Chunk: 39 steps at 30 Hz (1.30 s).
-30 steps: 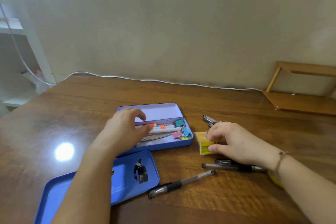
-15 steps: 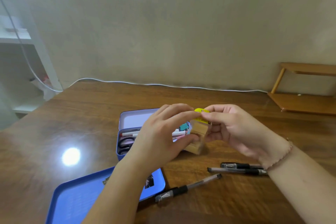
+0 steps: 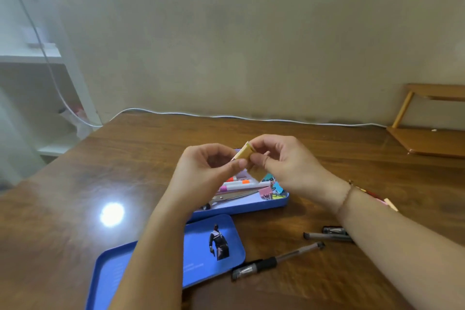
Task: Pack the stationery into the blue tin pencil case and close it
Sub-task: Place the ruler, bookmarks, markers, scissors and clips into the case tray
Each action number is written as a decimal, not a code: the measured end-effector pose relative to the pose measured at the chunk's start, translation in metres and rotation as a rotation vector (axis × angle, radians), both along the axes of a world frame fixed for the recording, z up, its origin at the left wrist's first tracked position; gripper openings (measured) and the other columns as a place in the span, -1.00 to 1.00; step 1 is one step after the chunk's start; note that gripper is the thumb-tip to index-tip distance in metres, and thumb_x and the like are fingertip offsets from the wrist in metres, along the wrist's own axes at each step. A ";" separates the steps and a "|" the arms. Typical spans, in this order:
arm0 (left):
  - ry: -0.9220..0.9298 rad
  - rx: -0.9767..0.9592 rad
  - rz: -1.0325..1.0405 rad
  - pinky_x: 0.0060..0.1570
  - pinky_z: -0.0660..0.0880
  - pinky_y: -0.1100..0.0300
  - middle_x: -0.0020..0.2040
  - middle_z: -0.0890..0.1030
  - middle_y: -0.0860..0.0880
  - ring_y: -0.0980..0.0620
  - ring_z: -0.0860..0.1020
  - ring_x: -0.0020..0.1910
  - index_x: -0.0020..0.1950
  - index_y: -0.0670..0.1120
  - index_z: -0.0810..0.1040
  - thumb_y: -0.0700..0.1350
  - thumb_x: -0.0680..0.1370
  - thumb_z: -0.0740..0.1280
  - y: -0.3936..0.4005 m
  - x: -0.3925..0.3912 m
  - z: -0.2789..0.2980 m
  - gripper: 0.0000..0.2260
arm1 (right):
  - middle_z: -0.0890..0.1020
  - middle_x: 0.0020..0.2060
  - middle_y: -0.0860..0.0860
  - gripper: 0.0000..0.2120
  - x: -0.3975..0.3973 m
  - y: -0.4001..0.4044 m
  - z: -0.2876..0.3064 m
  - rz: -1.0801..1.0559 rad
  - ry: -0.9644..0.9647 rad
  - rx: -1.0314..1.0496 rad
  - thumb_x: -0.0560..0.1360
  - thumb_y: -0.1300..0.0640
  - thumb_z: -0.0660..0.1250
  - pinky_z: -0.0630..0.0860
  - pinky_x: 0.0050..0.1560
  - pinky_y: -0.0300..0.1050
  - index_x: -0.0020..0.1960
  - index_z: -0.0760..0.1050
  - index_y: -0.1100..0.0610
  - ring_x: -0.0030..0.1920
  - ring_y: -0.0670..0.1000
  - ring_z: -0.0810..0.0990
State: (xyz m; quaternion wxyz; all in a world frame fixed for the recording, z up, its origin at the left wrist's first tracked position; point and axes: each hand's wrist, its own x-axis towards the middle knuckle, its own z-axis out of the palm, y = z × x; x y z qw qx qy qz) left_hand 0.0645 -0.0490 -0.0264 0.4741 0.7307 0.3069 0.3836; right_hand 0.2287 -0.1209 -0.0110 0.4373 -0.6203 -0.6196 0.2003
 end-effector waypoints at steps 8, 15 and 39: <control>0.552 0.147 0.503 0.04 0.54 0.04 0.09 0.63 0.01 -0.05 0.58 0.07 0.11 0.05 0.62 0.04 0.49 0.39 0.043 -0.020 -0.037 -0.78 | 0.61 -0.05 -0.03 -0.77 -0.017 0.034 -0.038 0.025 -0.602 -0.226 0.53 0.04 0.29 0.47 0.02 -0.04 0.17 0.47 -0.15 0.00 0.05 0.53; 0.688 0.089 0.433 -0.03 0.59 0.03 0.01 0.65 -0.03 -0.08 0.58 -0.03 0.03 0.11 0.63 -0.02 0.48 0.38 0.048 -0.019 -0.044 -0.85 | 0.52 0.05 -0.06 -0.78 -0.023 0.021 -0.048 0.033 -0.623 -0.186 0.56 -0.03 0.25 0.45 0.13 -0.01 0.12 0.60 -0.04 0.10 -0.02 0.43; 0.648 0.146 0.309 -0.06 0.47 0.13 0.11 0.61 -0.05 -0.03 0.56 -0.02 0.25 -0.02 0.54 0.10 0.49 0.39 0.030 -0.011 -0.029 -0.62 | 0.54 0.05 -0.38 -0.82 0.088 -0.157 -0.023 -0.113 -0.609 -0.331 0.45 -0.12 0.39 0.45 0.24 -0.19 0.05 0.54 -0.30 0.19 -0.30 0.44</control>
